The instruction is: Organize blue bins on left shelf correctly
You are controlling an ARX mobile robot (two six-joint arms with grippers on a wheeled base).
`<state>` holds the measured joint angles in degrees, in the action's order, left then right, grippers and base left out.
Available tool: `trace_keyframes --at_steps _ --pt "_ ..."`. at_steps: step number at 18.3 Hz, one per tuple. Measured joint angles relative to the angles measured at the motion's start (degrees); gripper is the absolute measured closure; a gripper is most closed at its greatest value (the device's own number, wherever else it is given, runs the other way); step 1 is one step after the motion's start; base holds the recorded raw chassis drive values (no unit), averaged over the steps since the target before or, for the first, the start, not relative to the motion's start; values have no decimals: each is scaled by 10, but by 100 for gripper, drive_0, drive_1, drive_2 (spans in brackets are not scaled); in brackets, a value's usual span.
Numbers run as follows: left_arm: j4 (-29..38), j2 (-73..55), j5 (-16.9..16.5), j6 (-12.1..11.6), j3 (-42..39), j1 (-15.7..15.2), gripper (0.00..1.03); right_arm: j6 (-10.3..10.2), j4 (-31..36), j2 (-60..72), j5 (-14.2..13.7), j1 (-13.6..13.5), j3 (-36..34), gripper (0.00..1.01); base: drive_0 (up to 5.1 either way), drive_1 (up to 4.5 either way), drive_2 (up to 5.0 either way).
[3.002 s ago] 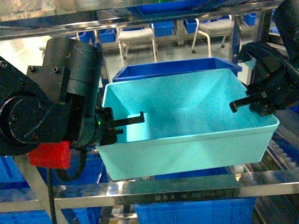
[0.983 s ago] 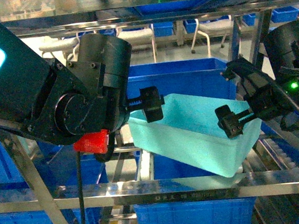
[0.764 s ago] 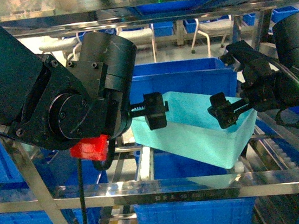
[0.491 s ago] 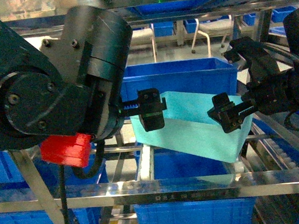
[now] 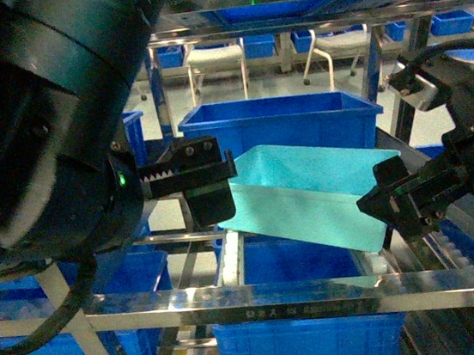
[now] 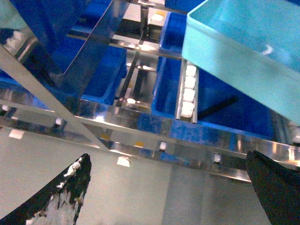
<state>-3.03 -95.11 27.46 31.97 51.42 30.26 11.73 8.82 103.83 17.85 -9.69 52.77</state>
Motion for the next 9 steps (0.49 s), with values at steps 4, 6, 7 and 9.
trace_keyframes --at_steps 4,6,7,9 --pt "-51 65 0 27 -13 10 5 -16 -116 -77 -11 0 -1 3 0 0 0" --pt "-51 65 0 31 -13 10 5 -18 -116 -81 -12 0 0 3 0 0 0" --pt "-51 64 0 34 -13 10 5 -19 -116 -81 -12 0 0 3 0 0 0" --pt "-51 64 0 36 -13 10 5 -21 -116 -79 -12 0 0 3 0 0 0"
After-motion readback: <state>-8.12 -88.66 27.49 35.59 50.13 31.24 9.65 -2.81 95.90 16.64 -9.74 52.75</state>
